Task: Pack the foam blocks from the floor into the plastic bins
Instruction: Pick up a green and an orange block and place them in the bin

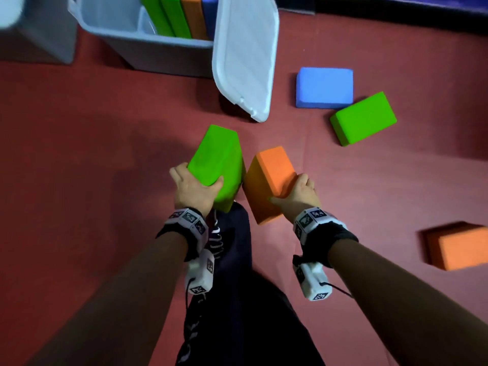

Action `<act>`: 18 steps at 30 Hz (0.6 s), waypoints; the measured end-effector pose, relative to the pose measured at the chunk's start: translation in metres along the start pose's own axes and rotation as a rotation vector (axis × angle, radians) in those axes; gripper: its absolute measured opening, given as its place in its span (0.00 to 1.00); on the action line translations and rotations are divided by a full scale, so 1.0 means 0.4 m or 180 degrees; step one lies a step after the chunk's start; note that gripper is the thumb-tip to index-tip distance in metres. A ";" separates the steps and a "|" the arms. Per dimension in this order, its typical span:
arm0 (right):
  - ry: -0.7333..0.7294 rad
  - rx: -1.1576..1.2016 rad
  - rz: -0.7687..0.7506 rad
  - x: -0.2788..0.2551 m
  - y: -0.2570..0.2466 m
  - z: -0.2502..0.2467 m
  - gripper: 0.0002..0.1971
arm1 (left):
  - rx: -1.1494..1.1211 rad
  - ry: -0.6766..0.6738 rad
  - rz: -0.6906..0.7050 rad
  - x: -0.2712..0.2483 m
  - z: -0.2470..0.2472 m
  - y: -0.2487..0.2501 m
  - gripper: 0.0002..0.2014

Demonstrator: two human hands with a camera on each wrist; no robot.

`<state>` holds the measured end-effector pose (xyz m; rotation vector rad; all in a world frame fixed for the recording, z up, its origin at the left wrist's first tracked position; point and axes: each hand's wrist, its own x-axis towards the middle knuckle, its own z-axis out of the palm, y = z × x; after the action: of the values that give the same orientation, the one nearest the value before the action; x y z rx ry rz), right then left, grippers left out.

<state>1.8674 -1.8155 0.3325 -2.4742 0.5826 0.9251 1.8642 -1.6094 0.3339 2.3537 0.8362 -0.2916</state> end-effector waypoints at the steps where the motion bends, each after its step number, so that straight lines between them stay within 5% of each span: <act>1: -0.0034 -0.0035 0.0001 0.023 -0.045 -0.002 0.43 | 0.0008 0.0035 -0.0138 0.044 -0.017 0.006 0.38; 7: -0.0273 -0.0029 -0.0124 0.137 -0.406 -0.036 0.44 | 0.0002 0.0115 -0.0380 0.360 -0.194 0.061 0.39; 18: 0.0096 0.0064 -0.0634 0.312 -0.963 -0.201 0.40 | -0.0230 0.0582 -0.0296 0.778 -0.497 0.202 0.41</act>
<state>2.1944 -1.5717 0.3965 -2.4778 0.3449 0.8017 2.1567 -1.3815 0.4070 2.3025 1.0273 -0.0829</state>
